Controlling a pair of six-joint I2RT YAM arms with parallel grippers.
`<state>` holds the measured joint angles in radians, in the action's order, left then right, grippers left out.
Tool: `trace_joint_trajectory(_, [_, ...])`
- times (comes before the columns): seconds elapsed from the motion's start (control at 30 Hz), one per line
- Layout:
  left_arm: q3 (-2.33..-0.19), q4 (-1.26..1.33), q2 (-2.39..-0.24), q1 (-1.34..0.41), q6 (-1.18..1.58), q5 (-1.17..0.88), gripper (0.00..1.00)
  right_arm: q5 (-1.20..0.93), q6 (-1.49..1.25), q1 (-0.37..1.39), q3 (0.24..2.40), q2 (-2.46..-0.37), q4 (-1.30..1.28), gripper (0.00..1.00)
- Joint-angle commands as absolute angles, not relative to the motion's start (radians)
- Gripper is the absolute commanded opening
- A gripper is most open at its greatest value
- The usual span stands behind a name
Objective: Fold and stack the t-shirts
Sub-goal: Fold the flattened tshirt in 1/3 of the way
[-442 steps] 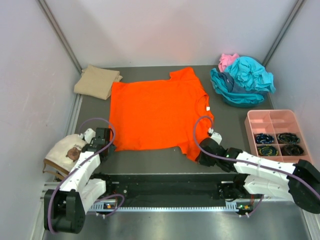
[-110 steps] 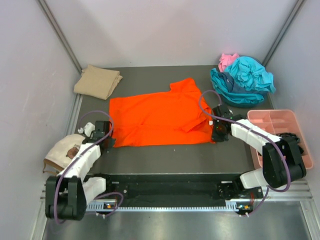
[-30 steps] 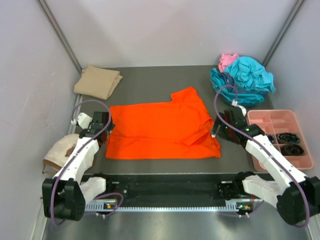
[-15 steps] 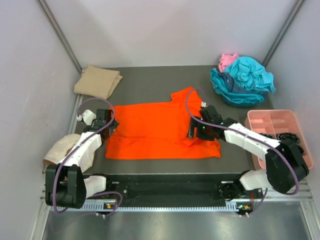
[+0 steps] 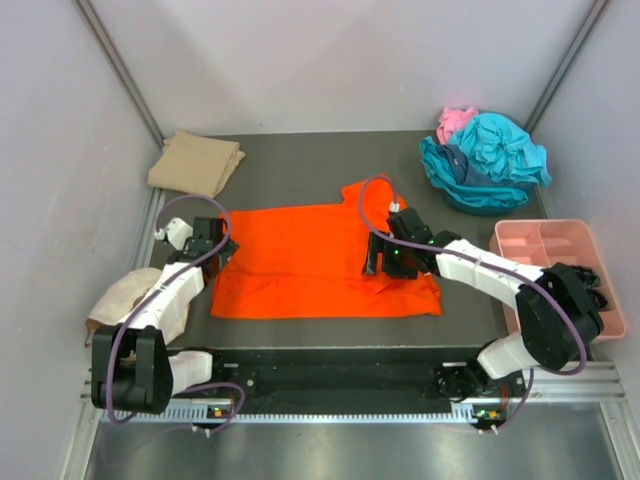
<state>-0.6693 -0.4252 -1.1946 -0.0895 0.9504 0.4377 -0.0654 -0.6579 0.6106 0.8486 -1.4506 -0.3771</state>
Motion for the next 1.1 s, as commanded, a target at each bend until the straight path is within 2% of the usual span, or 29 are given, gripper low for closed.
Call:
trace_joint_trajectory(0.0, [-0.66,-0.377,-1.213,-0.089,0.943,0.43,0.99,-0.045,-0.658,0.646,0.902,-1.422,-0.425,0.8])
trace_joint_trajectory(0.4, [-0.65,-0.36,-1.238,-0.089,0.94,0.413,0.99,-0.017,-0.683,0.672,0.835,-1.385,-0.465,0.8])
trace_joint_trajectory(1.07, [-0.664,-0.373,-1.253,-0.089,0.934,0.419,0.99,-0.035,-0.663,0.673,0.868,-1.511,-0.42,0.81])
